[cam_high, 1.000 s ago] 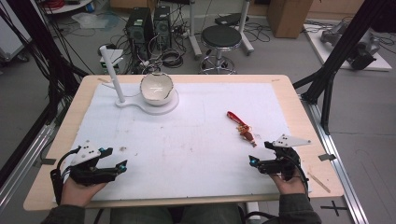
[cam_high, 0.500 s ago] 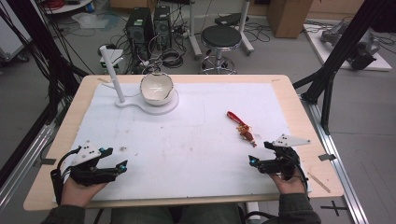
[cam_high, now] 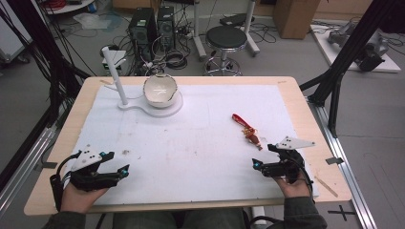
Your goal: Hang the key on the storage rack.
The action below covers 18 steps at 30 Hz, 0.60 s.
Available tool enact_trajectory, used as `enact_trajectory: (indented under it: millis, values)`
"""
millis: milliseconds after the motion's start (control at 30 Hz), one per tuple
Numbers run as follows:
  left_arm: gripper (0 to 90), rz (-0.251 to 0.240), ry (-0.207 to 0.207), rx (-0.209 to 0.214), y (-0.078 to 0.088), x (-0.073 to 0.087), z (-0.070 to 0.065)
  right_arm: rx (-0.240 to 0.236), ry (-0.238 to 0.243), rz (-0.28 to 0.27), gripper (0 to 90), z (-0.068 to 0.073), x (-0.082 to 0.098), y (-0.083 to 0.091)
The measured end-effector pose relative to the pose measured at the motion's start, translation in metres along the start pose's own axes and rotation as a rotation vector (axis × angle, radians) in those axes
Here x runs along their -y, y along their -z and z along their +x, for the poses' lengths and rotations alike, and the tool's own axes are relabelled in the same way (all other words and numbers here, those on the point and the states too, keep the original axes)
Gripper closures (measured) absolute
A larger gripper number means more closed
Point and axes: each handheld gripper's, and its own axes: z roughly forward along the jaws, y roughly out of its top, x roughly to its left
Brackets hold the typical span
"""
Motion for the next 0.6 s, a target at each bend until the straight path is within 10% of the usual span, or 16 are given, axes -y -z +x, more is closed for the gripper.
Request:
enact_trajectory:
  millis: [600]
  values:
    - [27.4,-0.003,0.000,0.002,0.000,0.001,-0.002,-0.035,-0.017,-0.012,12.4,-0.009,-0.022,0.004]
